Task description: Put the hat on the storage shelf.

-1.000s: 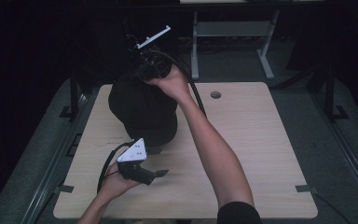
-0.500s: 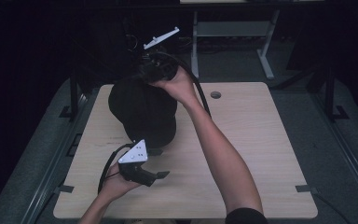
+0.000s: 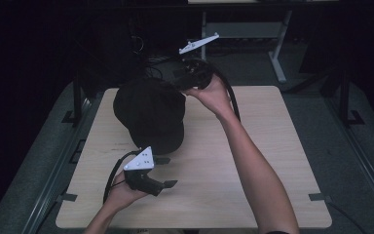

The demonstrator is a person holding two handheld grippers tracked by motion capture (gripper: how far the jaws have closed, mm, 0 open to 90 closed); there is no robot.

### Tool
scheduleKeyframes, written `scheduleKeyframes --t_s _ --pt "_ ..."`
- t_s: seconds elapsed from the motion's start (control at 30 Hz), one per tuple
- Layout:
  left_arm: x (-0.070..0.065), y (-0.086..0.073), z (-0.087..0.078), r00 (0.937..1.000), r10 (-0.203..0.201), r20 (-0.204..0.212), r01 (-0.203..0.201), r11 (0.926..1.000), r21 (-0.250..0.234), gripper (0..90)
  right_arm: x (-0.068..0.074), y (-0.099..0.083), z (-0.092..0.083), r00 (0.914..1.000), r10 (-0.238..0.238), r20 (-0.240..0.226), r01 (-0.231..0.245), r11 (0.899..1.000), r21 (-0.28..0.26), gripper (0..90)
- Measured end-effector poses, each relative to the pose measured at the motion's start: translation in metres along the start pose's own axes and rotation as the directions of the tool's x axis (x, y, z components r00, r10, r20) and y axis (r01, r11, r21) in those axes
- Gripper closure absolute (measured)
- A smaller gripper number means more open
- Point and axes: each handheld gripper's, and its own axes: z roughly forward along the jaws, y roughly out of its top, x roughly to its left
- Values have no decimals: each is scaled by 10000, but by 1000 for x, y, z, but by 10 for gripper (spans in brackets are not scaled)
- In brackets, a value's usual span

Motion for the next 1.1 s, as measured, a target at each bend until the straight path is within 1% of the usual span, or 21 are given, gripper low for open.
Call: scheduleKeyframes --t_s 0.13,0.2,0.27,0.33,0.43,0.57,0.7,0.73,0.77,0.83,0.9,1.1 --pt "0 1 -1 10000 -30 -7 30 10000 -79 241 -1 -5 -10 10000 47 18 -47 10000 -23 256" --pt "-1 1 0 10000 -23 -3 23 10000 -56 240 -1 -9 -15 10000 83 28 -83 10000 -25 251" --pt "-1 1 0 10000 80 12 -80 10000 30 239 -2 -13 -21 9999 121 49 -121 9999 28 241" --pt "-2 1 1 10000 68 3 -68 10000 19 239 -3 -18 -27 9999 116 102 -116 9999 -11 241" --pt "-2 1 1 10000 71 2 -71 10000 37 239 -6 -30 -38 9995 286 140 -286 9996 12 231" --pt "-2 0 1 10000 34 -1 -34 10000 46 239 -9 -43 -50 9989 372 278 -372 9993 13 225" --pt "-2 0 2 9999 109 -17 -109 9999 78 238 -12 -55 -62 9978 545 375 -546 9985 28 217" --pt "-2 0 2 9999 146 -25 -146 9998 114 238 -13 -57 -65 9976 575 385 -576 9983 13 214" --pt "-3 0 2 10000 77 -20 -77 10000 48 238 -13 -60 -68 9970 656 405 -655 9978 -30 214" --pt "-3 0 2 9999 108 -18 -108 9999 103 238 -14 -67 -75 9968 659 452 -656 9978 -99 212" --pt "-4 0 2 10000 32 -19 -32 10000 90 237 -14 -71 -79 9963 707 487 -704 9975 -95 207" --pt "-3 0 1 9999 120 -76 -119 9998 167 237 -14 -89 -93 9939 911 622 -913 9958 11 198"
